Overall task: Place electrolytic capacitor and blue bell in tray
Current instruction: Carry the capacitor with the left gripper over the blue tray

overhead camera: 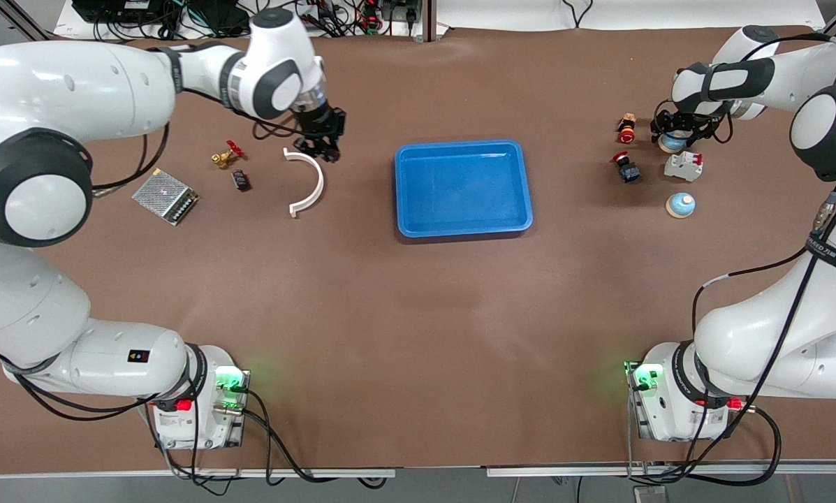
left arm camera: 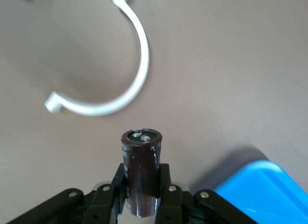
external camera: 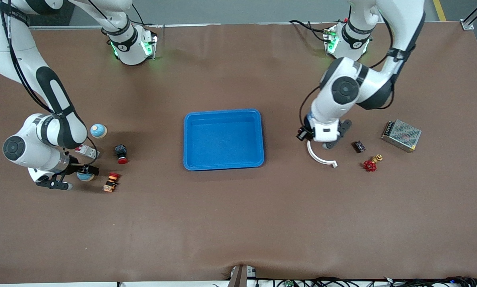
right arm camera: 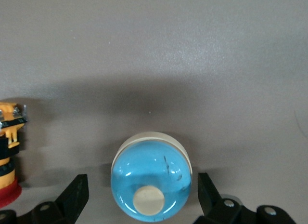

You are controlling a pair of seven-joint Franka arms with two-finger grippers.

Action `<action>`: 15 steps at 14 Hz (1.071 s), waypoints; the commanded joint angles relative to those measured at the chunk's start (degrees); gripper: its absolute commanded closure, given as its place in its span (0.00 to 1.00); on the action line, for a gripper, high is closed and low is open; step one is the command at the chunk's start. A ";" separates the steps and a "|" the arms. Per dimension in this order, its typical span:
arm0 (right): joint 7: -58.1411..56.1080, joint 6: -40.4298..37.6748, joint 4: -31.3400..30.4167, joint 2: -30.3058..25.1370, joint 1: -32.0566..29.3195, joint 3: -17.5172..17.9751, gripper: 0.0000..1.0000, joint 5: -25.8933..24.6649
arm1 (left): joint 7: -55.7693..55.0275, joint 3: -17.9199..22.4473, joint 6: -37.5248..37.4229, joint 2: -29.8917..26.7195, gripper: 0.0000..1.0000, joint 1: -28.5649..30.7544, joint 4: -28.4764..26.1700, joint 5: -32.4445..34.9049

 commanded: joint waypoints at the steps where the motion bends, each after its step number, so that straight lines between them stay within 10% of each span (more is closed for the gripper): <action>1: -0.83 0.02 1.73 1.14 -0.73 0.47 0.00 -0.93 | -9.45 0.22 -0.88 5.25 1.00 -6.20 6.16 -0.04; 3: -0.92 -0.06 1.73 1.14 -0.73 0.47 0.05 -0.93 | -16.57 0.31 -0.70 9.11 1.00 -9.99 9.86 2.14; 6: -0.74 -0.33 1.65 1.23 -1.00 0.56 0.67 -0.84 | -27.65 0.31 -0.79 17.46 1.00 -14.91 16.98 7.24; 9: -0.74 -0.24 1.65 1.67 -1.17 0.55 0.93 -0.84 | -33.72 0.57 -0.79 22.92 1.00 -18.26 20.50 11.02; 14: -0.22 -3.74 1.82 -0.08 -0.12 0.90 1.00 -0.50 | -36.29 0.66 -0.79 26.80 0.97 -20.81 23.32 11.83; 15: -0.13 -6.02 2.52 -0.78 0.06 1.08 1.00 -0.06 | -36.03 0.66 -0.79 27.06 0.69 -20.99 23.24 11.91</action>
